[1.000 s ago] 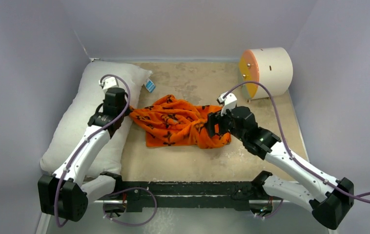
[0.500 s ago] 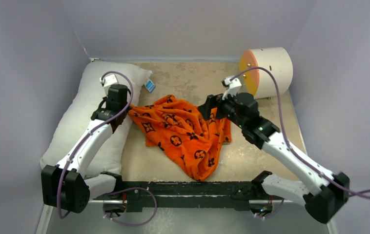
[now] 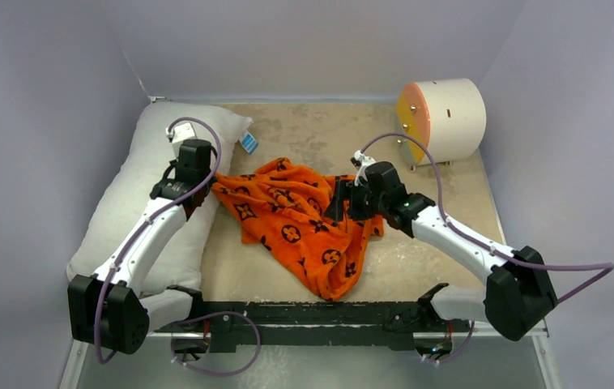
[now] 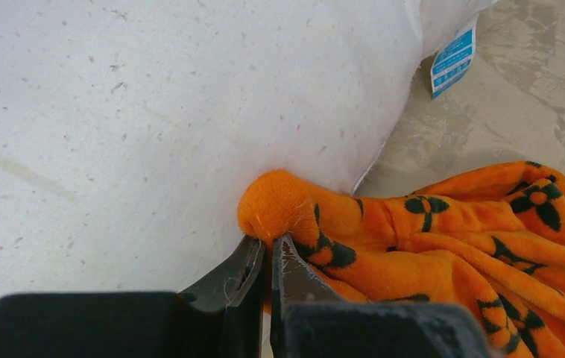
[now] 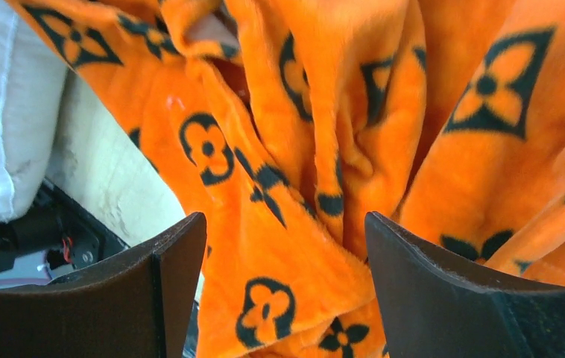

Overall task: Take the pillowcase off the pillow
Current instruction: Fold the pillowcase at the center of the board.

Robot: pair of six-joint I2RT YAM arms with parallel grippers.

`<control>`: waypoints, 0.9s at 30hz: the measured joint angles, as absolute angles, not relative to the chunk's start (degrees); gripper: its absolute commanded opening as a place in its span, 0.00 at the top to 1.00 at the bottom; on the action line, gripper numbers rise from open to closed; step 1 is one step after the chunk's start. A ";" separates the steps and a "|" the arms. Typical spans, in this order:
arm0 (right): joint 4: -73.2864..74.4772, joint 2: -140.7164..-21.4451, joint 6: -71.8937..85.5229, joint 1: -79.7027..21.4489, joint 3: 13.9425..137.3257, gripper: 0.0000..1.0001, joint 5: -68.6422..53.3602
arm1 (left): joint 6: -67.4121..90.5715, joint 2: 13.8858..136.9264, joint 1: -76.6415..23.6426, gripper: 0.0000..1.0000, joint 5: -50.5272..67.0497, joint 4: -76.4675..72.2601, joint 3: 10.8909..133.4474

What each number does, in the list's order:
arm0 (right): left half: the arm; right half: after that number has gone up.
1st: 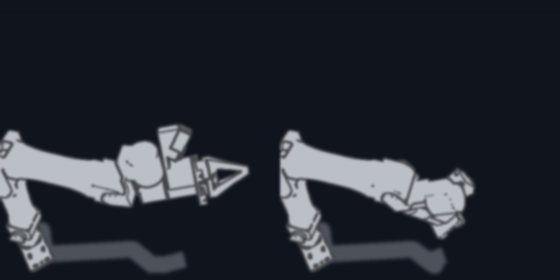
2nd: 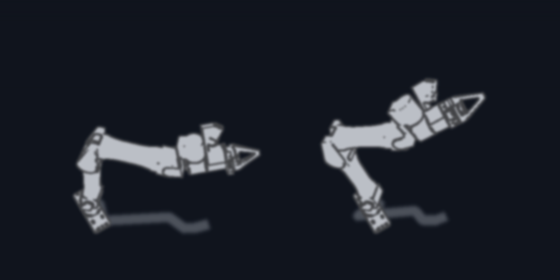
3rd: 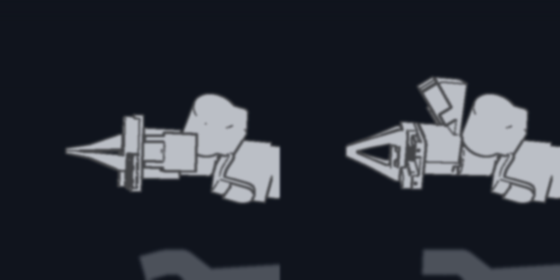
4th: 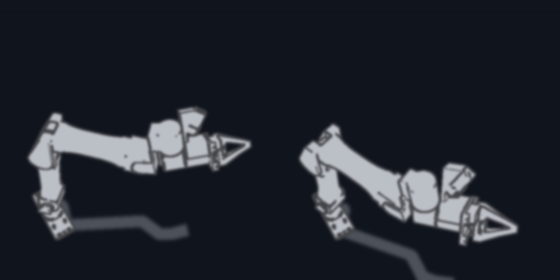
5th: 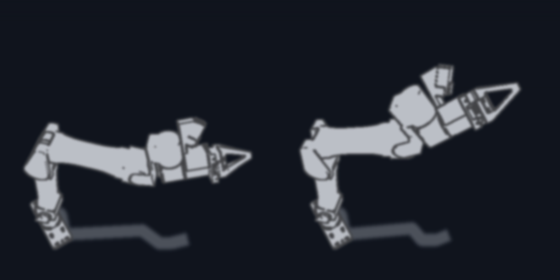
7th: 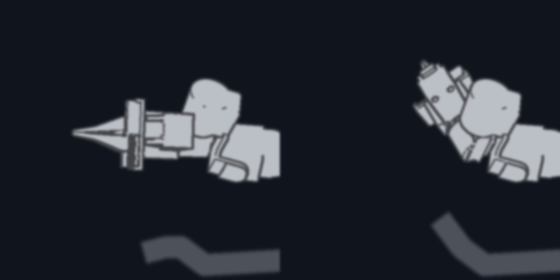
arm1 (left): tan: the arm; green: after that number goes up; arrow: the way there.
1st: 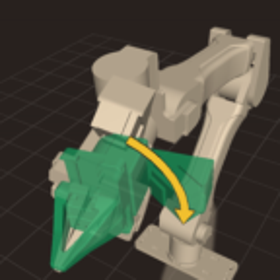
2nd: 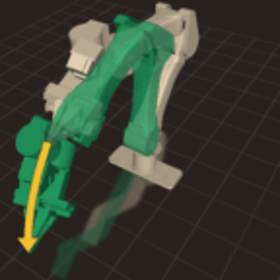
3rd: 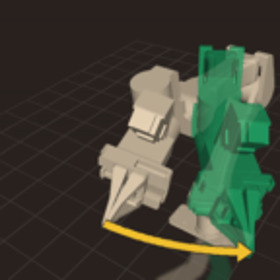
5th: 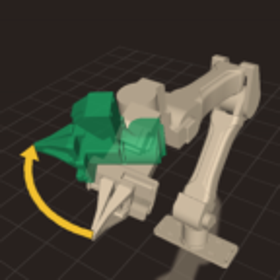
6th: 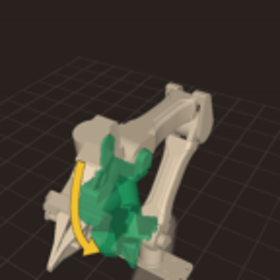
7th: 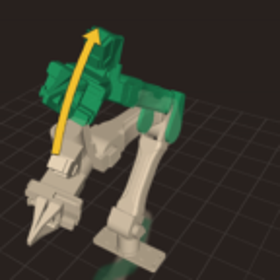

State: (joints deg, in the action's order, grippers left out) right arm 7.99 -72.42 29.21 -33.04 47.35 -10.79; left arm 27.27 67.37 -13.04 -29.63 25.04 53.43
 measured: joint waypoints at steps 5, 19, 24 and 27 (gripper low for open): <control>9.17 -72.36 30.70 -33.04 42.76 0.23 -13.37 | 27.22 67.37 -13.04 1.00 -29.26 25.61 54.02; 9.37 -71.59 35.66 -33.04 37.41 0.29 -13.50 | 27.27 67.33 -13.04 1.00 -27.68 26.87 54.98; 7.14 -72.36 36.18 -33.04 36.80 0.41 -14.17 | 27.29 67.33 -13.04 1.00 -27.44 27.27 55.20; 6.04 -72.82 36.40 -33.04 36.73 0.48 -14.70 | 27.29 67.33 -13.04 1.00 -27.44 27.55 55.20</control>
